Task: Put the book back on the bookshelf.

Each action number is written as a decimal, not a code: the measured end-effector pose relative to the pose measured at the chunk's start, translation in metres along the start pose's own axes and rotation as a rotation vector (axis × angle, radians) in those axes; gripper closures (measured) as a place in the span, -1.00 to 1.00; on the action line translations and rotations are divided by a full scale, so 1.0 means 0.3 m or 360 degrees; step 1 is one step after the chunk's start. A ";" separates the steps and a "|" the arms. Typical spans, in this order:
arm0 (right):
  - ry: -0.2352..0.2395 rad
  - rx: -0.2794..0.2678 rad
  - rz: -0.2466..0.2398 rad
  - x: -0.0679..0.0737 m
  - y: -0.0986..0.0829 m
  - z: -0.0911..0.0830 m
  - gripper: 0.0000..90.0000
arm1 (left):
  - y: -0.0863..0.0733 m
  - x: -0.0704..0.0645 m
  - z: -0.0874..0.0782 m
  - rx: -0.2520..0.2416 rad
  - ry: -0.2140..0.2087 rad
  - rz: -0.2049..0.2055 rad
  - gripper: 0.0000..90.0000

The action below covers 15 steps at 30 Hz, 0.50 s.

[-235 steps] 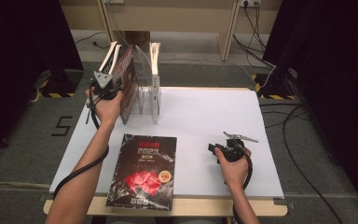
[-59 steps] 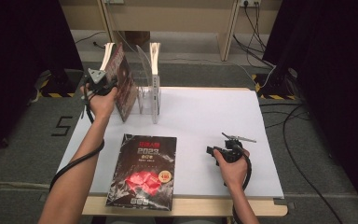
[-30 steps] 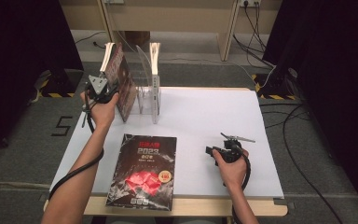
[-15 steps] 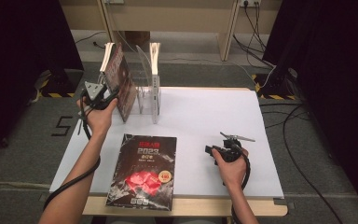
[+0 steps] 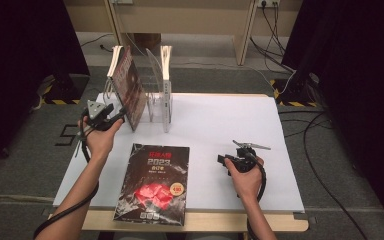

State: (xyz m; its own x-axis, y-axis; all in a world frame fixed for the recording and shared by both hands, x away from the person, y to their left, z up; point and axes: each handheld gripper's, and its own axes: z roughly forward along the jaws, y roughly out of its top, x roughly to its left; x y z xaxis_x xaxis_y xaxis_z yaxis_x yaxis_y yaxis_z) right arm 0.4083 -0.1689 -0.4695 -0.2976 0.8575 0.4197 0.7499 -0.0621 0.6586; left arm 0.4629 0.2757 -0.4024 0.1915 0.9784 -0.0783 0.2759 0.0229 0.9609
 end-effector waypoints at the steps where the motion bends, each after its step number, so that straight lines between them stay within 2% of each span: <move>1: 0.0000 0.0008 -0.0003 0.002 0.002 -0.001 0.36 | -0.008 0.002 -0.007 0.0017 -0.0007 0.0004 0.06; 6: 0.0006 0.0010 0.0001 0.016 0.012 -0.001 0.36 | -0.060 0.012 -0.043 0.0101 -0.0047 -0.0005 0.06; 11: 0.0006 0.0010 -0.0024 0.028 0.021 0.002 0.36 | -0.124 0.021 -0.083 0.0191 -0.0093 -0.0039 0.09; 15: 0.0010 0.0010 -0.0046 0.042 0.028 0.006 0.36 | -0.164 0.026 -0.111 0.0234 -0.0112 -0.0038 0.11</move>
State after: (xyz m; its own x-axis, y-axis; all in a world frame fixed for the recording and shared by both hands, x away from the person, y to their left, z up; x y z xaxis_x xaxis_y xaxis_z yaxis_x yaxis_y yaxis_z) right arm 0.4118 -0.1578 -0.4598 -0.3231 0.8555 0.4046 0.7446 -0.0340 0.6666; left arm 0.4194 0.2892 -0.4416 0.2474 0.9609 -0.1243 0.4149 0.0108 0.9098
